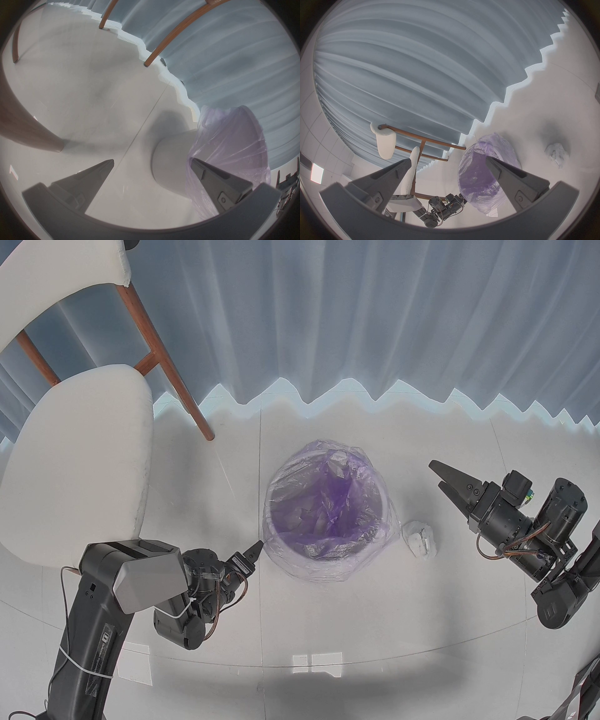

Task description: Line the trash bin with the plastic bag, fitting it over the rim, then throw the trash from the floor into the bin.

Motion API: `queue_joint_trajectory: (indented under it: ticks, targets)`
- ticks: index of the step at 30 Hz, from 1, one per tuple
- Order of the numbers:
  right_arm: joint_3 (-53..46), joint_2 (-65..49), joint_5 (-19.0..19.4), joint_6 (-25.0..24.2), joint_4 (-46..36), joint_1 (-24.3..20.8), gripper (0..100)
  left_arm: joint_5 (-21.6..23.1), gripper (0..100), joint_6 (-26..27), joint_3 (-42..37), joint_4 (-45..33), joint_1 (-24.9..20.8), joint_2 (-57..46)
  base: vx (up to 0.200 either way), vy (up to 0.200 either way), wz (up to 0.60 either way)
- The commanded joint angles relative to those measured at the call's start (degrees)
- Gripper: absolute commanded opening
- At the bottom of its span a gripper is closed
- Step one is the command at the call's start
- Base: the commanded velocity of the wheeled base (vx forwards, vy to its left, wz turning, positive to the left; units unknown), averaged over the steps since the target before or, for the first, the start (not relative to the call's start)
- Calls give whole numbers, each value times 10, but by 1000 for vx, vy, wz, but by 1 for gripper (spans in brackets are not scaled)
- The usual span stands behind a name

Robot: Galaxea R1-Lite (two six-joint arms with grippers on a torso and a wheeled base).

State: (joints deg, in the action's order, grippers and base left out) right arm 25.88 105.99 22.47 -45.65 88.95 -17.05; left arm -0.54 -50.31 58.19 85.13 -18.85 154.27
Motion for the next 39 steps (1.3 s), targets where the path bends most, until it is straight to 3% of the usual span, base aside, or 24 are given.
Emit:
queue_joint_trajectory:
  ticks: [1, 14, 21, 26, 31, 39]
  targets:
    - [0, 4, 0, 0, 7, 0, 100, -6, 100, 1, 6, -9, 0, 1, 0, 0, 0]
    - [0, 5, 0, 2, 7, 1, 100, -5, 100, 12, -33, 39, -11, -8, 0, 0, 0]
    - [4, 13, -1, -2, 5, 1, 100, 7, 100, 43, -125, 38, -11, -107, 0, 0, 0]
    - [0, 8, 1, -22, 0, 3, 100, 12, 100, 45, -145, 38, -10, -165, 0, 0, 0]
    - [8, 31, 2, -44, -49, 3, 100, 13, 100, 58, -182, 38, -13, -263, 0, 0, 0]
    - [13, 108, 1, -43, -70, 14, 100, 27, 100, 111, -235, 37, -48, -412, 0, 0, 0]
